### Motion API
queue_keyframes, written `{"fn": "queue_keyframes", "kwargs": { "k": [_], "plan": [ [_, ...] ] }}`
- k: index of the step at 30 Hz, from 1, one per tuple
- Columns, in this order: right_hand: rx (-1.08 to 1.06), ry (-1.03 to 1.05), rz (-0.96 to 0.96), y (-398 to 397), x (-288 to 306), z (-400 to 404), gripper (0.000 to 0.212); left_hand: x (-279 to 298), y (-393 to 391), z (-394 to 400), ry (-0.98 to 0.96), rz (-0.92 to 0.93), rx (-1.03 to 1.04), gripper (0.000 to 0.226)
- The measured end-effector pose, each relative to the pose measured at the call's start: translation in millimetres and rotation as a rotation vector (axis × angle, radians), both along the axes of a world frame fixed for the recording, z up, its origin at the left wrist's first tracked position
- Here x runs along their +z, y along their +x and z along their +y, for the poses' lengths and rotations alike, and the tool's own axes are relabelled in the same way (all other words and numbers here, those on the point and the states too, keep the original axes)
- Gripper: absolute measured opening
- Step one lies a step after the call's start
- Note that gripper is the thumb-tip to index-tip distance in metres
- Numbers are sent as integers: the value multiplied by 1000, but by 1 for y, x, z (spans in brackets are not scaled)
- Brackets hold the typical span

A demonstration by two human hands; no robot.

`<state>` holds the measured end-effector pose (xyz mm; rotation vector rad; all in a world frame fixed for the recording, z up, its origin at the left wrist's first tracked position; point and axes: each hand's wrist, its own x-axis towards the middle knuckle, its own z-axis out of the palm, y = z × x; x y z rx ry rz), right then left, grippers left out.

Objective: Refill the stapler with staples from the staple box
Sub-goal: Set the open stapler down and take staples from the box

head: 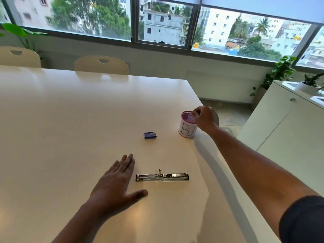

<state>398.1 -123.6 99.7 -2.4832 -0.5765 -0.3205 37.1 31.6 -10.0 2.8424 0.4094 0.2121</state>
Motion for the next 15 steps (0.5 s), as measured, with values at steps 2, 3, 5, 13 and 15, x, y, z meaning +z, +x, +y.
{"fn": "queue_keyframes", "kwargs": {
  "k": [2,3,5,13,15],
  "plan": [
    [-3,26,-6,2,1,-2,15,1,-1,0,-4,4,-7,125],
    [-6,47,-4,3,1,-4,13,1,-1,-1,-6,7,-7,124],
    [-9,82,2,4,3,-7,11,2,-1,-1,-6,5,-5,125],
    [119,261,-124,-39,-10,2,13,1,0,-1,-16,-2,-8,125],
    [272,293,-171,-58,-22,10,12,0,0,0,-13,0,-10,125]
  ]
}}
